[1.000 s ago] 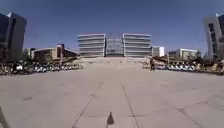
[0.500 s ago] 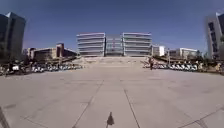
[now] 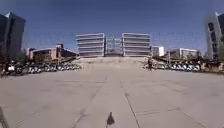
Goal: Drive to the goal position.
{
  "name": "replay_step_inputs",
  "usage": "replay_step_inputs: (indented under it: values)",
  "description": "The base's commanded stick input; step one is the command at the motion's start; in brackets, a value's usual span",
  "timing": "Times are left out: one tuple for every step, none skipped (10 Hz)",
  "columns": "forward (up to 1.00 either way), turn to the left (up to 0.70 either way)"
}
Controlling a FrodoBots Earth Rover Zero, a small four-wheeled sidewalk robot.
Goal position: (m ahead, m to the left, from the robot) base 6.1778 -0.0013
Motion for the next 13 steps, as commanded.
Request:
replay_step_inputs:
  values:
    - [0.7,0.09]
    - [0.7,0.02]
    - [0.7,-0.01]
    - [0.7,-0.01]
    - [0.7,-0.01]
    - [0.7,-0.01]
    - [0.7,-0.01]
    - [0.7,-0.01]
    - [0.7,-0.01]
    - [0.7,-0.01]
    - [0.7,-0.01]
    - [0.7,-0.01]
    - [0.7,-0.01]
